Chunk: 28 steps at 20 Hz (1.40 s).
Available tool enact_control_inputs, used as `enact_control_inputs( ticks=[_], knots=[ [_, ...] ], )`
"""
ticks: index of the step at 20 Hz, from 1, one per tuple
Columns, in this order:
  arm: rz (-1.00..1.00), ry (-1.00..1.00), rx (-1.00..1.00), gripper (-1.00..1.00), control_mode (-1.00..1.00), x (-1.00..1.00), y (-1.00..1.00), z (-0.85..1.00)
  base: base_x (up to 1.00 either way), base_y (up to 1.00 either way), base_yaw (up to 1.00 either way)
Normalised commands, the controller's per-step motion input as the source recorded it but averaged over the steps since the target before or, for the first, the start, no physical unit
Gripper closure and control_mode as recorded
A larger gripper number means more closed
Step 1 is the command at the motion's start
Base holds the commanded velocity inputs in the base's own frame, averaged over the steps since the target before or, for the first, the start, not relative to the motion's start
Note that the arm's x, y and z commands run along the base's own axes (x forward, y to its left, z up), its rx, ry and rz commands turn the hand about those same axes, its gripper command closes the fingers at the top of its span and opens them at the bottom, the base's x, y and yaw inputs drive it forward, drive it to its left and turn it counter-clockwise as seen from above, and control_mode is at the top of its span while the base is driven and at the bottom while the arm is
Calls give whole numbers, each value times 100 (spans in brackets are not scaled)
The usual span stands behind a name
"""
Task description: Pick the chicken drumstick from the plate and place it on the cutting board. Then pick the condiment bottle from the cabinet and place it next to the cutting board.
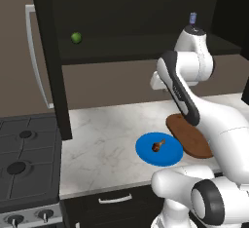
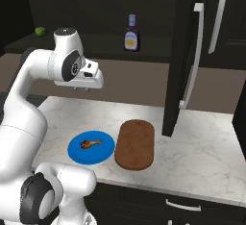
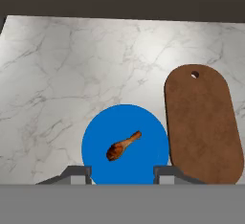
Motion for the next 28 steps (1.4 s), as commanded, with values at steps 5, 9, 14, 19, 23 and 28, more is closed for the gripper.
enact_control_inputs(
  ticks=[5, 9, 14, 19, 23, 28],
  knots=[
    [0, 2, 0, -100, -100, -2, 0, -6, 0, 0, 0],
    [0, 0, 0, -100, -100, -9, 0, -4, 0, 0, 0],
    [0, 0, 0, -100, -100, -11, 0, -2, 0, 0, 0],
    [0, 0, 0, -100, -100, -15, 0, -5, 0, 0, 0],
    [0, 0, 0, -100, -100, -18, 0, -11, 0, 0, 0],
    [0, 0, 0, -100, -100, -14, 0, -16, 0, 0, 0]
  ],
)
